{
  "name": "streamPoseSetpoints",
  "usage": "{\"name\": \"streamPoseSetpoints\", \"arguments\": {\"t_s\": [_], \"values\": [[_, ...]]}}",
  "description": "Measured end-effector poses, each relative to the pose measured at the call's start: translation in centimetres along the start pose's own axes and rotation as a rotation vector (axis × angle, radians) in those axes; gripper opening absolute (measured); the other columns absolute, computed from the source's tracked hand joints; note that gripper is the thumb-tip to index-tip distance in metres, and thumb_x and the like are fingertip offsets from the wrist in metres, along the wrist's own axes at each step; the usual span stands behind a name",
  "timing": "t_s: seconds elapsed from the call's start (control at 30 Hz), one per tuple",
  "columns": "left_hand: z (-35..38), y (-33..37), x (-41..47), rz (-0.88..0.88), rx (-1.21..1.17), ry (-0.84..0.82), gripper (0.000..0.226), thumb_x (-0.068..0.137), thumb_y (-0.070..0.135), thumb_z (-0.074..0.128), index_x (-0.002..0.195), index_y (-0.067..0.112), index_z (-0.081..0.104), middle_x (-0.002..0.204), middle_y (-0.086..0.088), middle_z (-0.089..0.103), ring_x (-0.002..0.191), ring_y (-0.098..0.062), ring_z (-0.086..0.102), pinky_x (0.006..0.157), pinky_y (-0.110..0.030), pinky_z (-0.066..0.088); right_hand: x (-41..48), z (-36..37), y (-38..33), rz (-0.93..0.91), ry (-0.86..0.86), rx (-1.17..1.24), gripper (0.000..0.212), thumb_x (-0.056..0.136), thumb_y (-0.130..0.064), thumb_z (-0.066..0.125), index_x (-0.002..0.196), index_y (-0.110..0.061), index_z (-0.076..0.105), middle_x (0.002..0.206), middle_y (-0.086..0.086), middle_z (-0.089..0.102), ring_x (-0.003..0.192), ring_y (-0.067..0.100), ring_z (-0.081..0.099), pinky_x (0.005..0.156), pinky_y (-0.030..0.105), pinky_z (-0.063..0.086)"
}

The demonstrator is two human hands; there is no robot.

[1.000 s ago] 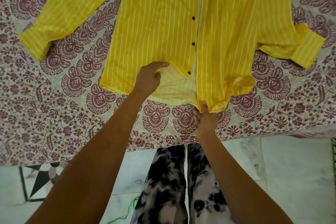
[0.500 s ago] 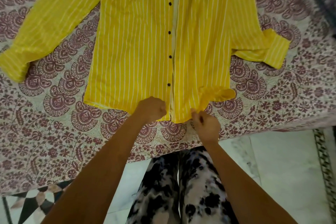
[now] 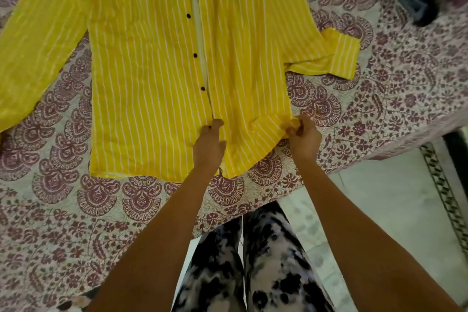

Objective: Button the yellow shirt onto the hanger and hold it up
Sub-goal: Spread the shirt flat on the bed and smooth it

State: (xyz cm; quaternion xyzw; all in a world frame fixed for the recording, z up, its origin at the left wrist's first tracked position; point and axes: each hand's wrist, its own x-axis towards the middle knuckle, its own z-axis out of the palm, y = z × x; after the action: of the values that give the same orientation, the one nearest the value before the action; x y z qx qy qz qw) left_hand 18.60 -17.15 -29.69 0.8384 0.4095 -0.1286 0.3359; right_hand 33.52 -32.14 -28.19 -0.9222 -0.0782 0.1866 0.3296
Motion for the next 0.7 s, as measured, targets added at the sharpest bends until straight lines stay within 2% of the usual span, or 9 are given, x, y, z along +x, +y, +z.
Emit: {"name": "streamPoseSetpoints", "arguments": {"t_s": [0.07, 0.13, 0.27, 0.33, 0.43, 0.5, 0.57, 0.63, 0.7], "values": [[0.0, -0.5, -0.3, 0.063, -0.093, 0.011, 0.033, 0.084, 0.001, 0.056, 0.116, 0.008, 0.051, 0.085, -0.018, 0.062, 0.072, -0.035, 0.061, 0.059, -0.041, 0.048, -1.1, -0.7, 0.7, -0.060, -0.001, 0.009, 0.018, 0.088, -0.010, 0.058, 0.102, 0.001, 0.059, 0.080, 0.013, 0.059, 0.066, 0.018, 0.047, 0.061, 0.030, 0.036], [-0.4, -1.4, -0.5, 0.107, -0.137, 0.018, 0.022, 0.081, -0.004, 0.054, 0.102, 0.004, 0.057, 0.075, -0.016, 0.060, 0.061, -0.029, 0.058, 0.055, -0.037, 0.044, -2.5, -1.6, 2.1, -0.098, -0.021, -0.086, 0.017, 0.088, -0.004, 0.055, 0.105, 0.001, 0.058, 0.093, 0.018, 0.058, 0.073, 0.018, 0.046, 0.063, 0.028, 0.033], [-1.7, -3.2, -1.2, 0.162, -0.130, 0.020, 0.019, 0.080, -0.006, 0.054, 0.090, 0.007, 0.064, 0.084, -0.006, 0.047, 0.053, -0.007, 0.041, 0.052, -0.017, 0.030, -4.5, -3.2, 4.5, -0.098, 0.004, -0.252, 0.028, 0.077, 0.014, 0.051, 0.101, 0.000, 0.058, 0.101, 0.023, 0.052, 0.074, 0.027, 0.048, 0.060, 0.030, 0.034], [-2.0, -3.7, -1.6, 0.156, -0.108, 0.008, 0.023, 0.082, -0.006, 0.052, 0.094, 0.008, 0.065, 0.089, -0.008, 0.046, 0.051, -0.004, 0.035, 0.051, -0.020, 0.028, -4.9, -3.1, 5.1, -0.147, -0.047, -0.333, 0.031, 0.072, 0.016, 0.049, 0.096, 0.000, 0.060, 0.097, 0.023, 0.052, 0.075, 0.032, 0.052, 0.059, 0.030, 0.033], [-2.4, -3.6, -1.6, 0.054, 0.023, -0.051, 0.031, 0.086, -0.004, 0.049, 0.108, 0.012, 0.063, 0.104, -0.015, 0.050, 0.052, -0.014, 0.040, 0.058, -0.027, 0.032, -4.6, -2.2, 5.2, -0.096, -0.186, -0.425, 0.022, 0.075, 0.008, 0.054, 0.093, -0.002, 0.062, 0.095, 0.021, 0.055, 0.080, 0.038, 0.055, 0.058, 0.033, 0.037], [-3.0, -2.7, -1.4, -0.015, 0.164, -0.107, 0.033, 0.086, -0.002, 0.047, 0.110, 0.017, 0.062, 0.111, -0.015, 0.051, 0.069, -0.029, 0.055, 0.061, -0.032, 0.038, -4.1, -2.0, 5.1, -0.071, -0.296, -0.478, 0.019, 0.078, -0.001, 0.056, 0.094, -0.007, 0.063, 0.101, 0.018, 0.058, 0.088, 0.038, 0.056, 0.067, 0.035, 0.042], [-3.8, -1.0, -0.9, -0.083, 0.321, -0.146, 0.030, 0.087, 0.001, 0.047, 0.108, 0.018, 0.062, 0.114, -0.014, 0.051, 0.087, -0.035, 0.060, 0.067, -0.035, 0.044, -3.2, -2.6, 4.8, -0.085, -0.375, -0.490, 0.017, 0.079, -0.007, 0.054, 0.092, -0.010, 0.066, 0.102, 0.013, 0.060, 0.090, 0.035, 0.057, 0.069, 0.031, 0.040], [-4.6, 1.1, 0.0, -0.109, 0.436, -0.142, 0.026, 0.088, 0.005, 0.047, 0.105, 0.015, 0.063, 0.114, -0.014, 0.051, 0.093, -0.035, 0.061, 0.071, -0.036, 0.048, -1.8, -3.5, 3.9, -0.109, -0.345, -0.464, 0.016, 0.080, -0.011, 0.053, 0.086, -0.012, 0.068, 0.094, 0.011, 0.064, 0.080, 0.031, 0.058, 0.064, 0.026, 0.038], [-5.2, 2.9, 1.2, -0.106, 0.418, -0.085, 0.022, 0.089, 0.006, 0.047, 0.101, 0.013, 0.064, 0.111, -0.014, 0.053, 0.090, -0.035, 0.060, 0.067, -0.035, 0.045, 0.0, -4.4, 2.8, -0.100, -0.243, -0.390, 0.016, 0.082, -0.011, 0.050, 0.078, -0.010, 0.065, 0.078, 0.010, 0.062, 0.063, 0.026, 0.053, 0.053, 0.022, 0.032]]}}
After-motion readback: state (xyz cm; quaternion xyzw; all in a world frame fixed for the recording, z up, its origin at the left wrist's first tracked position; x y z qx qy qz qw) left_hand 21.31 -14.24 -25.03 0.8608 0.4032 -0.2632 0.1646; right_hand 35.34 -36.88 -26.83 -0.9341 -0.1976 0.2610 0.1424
